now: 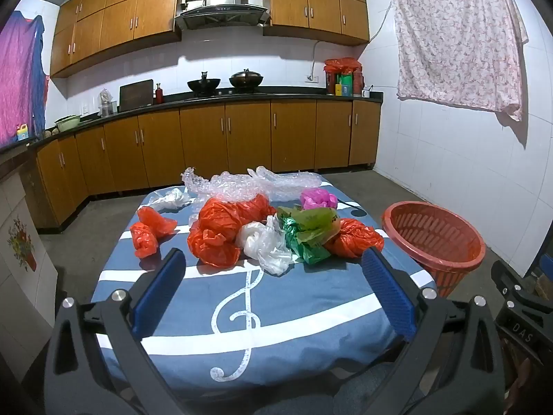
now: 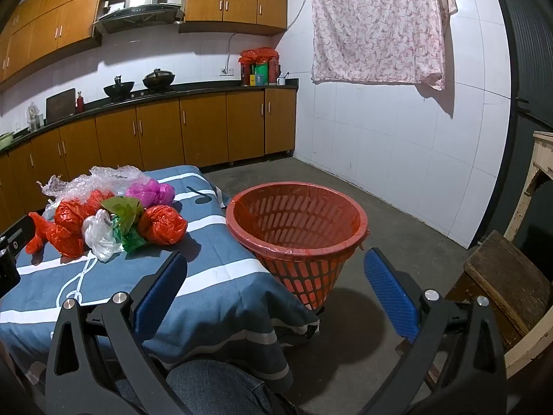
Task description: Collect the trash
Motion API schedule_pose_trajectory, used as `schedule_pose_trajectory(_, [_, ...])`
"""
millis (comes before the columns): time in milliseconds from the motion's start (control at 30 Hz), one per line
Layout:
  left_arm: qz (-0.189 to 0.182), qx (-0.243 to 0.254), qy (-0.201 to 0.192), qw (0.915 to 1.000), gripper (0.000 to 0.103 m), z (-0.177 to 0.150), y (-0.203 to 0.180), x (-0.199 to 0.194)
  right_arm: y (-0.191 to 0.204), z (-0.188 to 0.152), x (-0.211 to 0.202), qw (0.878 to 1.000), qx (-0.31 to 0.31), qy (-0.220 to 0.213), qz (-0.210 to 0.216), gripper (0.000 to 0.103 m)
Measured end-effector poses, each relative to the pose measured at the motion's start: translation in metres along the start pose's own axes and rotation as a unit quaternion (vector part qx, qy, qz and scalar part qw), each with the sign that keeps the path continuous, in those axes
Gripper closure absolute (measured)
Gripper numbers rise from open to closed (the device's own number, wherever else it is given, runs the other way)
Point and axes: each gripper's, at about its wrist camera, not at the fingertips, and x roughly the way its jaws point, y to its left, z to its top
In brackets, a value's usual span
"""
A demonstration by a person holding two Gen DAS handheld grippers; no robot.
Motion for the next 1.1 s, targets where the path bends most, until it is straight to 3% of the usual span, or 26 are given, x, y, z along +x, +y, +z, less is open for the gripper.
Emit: schedule_pose_trajectory(1100, [-0.001, -0.003, 0.001, 1.0000, 0.004, 0.0000, 0.0003, 0.0001, -0.0027, -0.0005, -0.0008, 1.000, 0.000, 0.000, 0.000, 0.002])
